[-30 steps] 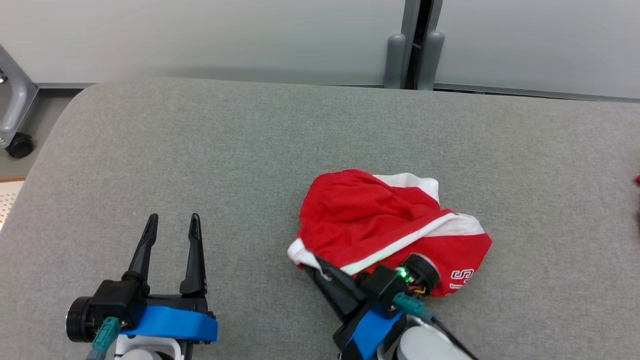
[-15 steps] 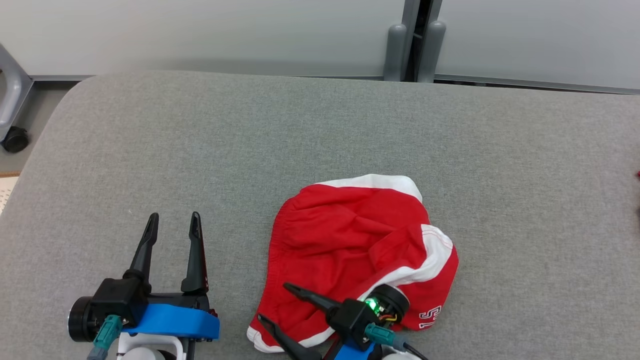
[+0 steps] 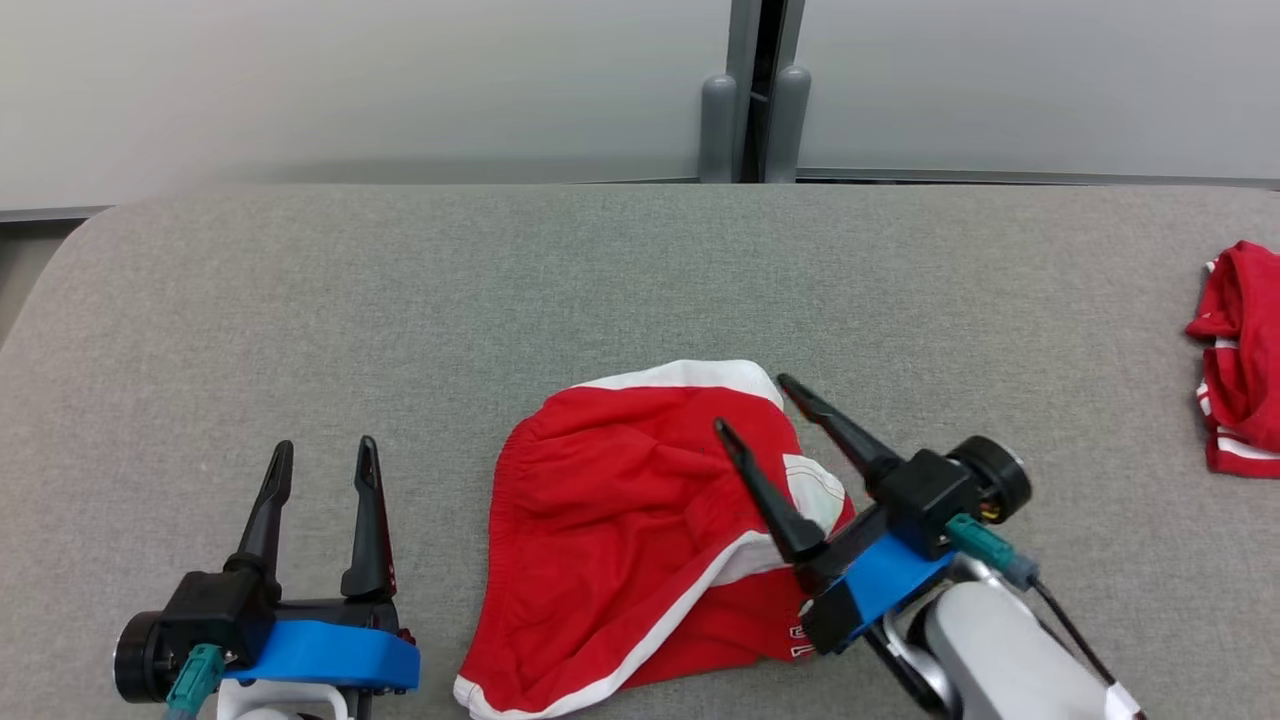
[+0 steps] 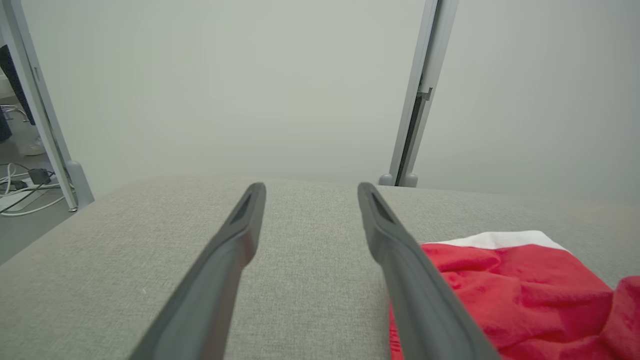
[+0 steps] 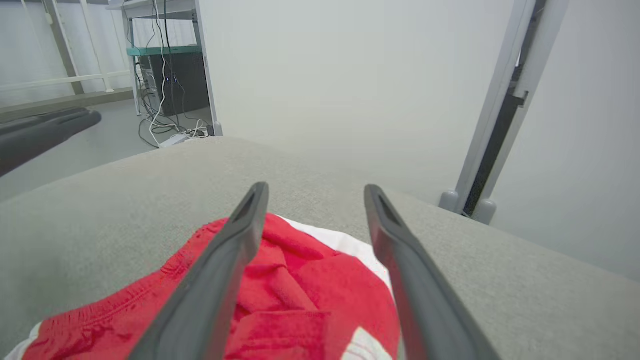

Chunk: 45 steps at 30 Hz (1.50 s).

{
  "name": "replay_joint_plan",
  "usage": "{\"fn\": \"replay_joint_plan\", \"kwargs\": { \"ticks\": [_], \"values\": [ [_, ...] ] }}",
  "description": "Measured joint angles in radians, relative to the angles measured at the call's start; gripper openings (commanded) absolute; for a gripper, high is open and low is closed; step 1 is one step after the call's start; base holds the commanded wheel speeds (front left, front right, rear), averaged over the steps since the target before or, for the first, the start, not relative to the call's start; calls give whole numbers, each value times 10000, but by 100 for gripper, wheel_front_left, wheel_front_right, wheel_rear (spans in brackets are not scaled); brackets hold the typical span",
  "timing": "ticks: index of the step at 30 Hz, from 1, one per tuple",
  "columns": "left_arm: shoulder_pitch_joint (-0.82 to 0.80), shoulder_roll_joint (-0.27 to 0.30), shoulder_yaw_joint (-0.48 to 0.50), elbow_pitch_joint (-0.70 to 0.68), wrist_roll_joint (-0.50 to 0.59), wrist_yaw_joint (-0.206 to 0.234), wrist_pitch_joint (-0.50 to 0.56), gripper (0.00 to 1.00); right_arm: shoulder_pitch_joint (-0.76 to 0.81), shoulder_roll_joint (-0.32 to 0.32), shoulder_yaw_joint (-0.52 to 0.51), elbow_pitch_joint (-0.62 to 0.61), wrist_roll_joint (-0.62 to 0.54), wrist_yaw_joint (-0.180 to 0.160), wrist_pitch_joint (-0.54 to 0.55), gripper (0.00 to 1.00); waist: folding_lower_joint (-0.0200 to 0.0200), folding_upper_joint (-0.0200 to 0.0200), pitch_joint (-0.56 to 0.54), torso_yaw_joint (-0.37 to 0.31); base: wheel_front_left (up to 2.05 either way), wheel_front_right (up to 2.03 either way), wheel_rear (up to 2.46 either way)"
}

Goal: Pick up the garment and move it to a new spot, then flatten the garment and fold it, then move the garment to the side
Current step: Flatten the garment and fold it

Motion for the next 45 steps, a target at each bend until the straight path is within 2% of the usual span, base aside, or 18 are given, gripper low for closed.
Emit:
{"fn": "replay_joint_plan", "kwargs": {
  "ticks": [4, 7, 12, 19, 20, 21, 22, 23, 33, 45],
  "values": [
    [19, -2, 17, -44, 12, 0, 0, 100, 254, -445, -786, -504, -198, -2, 673, 100, 0, 0, -2, -198, 0, 0, 0],
    [21, -2, 25, -48, 12, -2, 0, 100, 555, -598, -1005, -832, -127, 0, 1129, 100, 0, 0, 40, -285, 0, 0, 0],
    [3, -2, -40, -44, 8, -17, 0, 100, 934, -757, -974, -974, 192, 0, 1737, 100, 0, 0, 133, -303, 0, 0, 0],
    [-58, 0, -119, -35, -13, -15, 0, 100, 1146, -851, -520, -472, 631, 0, 2502, 100, 0, 0, 301, -171, 0, 0, 0],
    [-58, 0, -117, -33, -19, -15, 0, 100, 1158, -849, -470, -405, 717, 0, 2523, 94, 0, 0, 321, -154, 0, 0, 0],
    [-60, -2, -123, -31, -19, -15, -2, 100, 1158, -857, -401, -332, 767, 0, 2608, 49, 0, 0, 338, -137, 0, 0, 0],
    [-61, -2, -121, -27, -19, 0, 0, 100, 1165, -857, -351, -263, 838, 0, 2679, 15, 0, 0, 355, -124, 0, 0, 0],
    [-61, 0, -117, -23, -23, 12, 0, 100, 1169, -857, -332, -242, 874, 0, 2658, 0, 0, -1, 370, -118, 0, 0, 0],
    [-46, 0, -75, 12, -79, 58, 0, 100, 1382, -677, -1634, -581, 232, 0, 727, 0, 0, 0, 323, -426, 0, 0, 0],
    [174, -2, -94, 50, -184, 69, 0, 100, 4164, -63, -3195, -1645, 194, 0, 221, 0, 0, 0, -15, -1013, 0, 0, 0]
  ]
}}
